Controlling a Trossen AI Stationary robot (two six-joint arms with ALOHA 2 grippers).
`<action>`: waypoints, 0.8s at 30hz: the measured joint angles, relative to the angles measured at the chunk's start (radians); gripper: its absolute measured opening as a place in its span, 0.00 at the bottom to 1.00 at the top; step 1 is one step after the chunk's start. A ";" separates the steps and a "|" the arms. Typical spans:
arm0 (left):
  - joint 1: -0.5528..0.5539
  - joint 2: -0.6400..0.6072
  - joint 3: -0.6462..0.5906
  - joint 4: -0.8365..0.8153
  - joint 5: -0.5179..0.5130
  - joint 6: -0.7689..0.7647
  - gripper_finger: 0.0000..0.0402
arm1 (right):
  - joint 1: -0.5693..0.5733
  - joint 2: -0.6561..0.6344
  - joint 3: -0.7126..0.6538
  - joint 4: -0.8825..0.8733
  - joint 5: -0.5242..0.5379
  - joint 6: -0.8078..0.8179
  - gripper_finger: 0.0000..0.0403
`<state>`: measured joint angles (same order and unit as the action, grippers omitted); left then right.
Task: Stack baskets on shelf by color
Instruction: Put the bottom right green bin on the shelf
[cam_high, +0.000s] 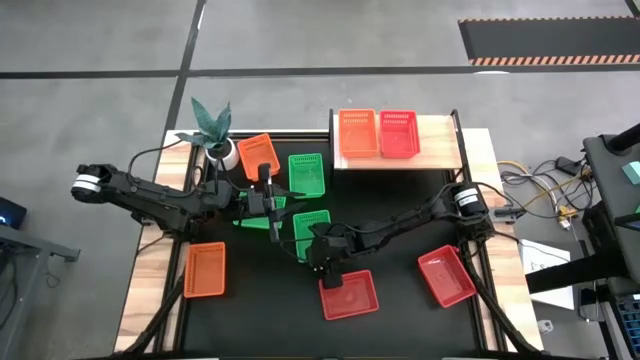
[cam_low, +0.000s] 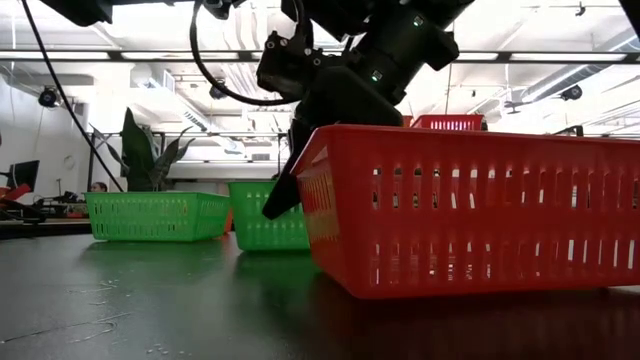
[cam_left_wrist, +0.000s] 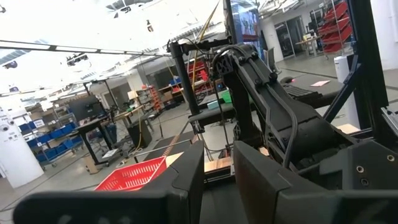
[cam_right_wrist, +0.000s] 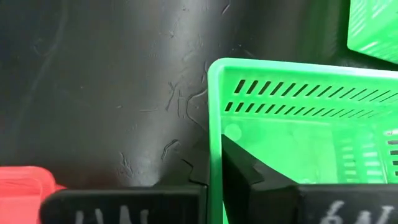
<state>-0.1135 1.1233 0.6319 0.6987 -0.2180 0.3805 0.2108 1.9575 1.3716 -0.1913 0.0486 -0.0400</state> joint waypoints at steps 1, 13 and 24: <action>0.000 0.000 0.000 0.000 0.000 0.000 0.18 | 0.000 -0.005 0.000 -0.004 0.003 -0.005 0.03; 0.000 0.000 0.000 0.000 0.000 0.000 0.18 | 0.001 -0.172 0.000 -0.138 0.003 -0.102 0.03; -0.001 0.000 0.000 0.000 0.000 -0.001 0.18 | 0.001 -0.391 0.000 -0.362 0.004 -0.129 0.03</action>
<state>-0.1143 1.1233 0.6319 0.6983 -0.2180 0.3794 0.2119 1.5667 1.3712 -0.5533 0.0524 -0.1691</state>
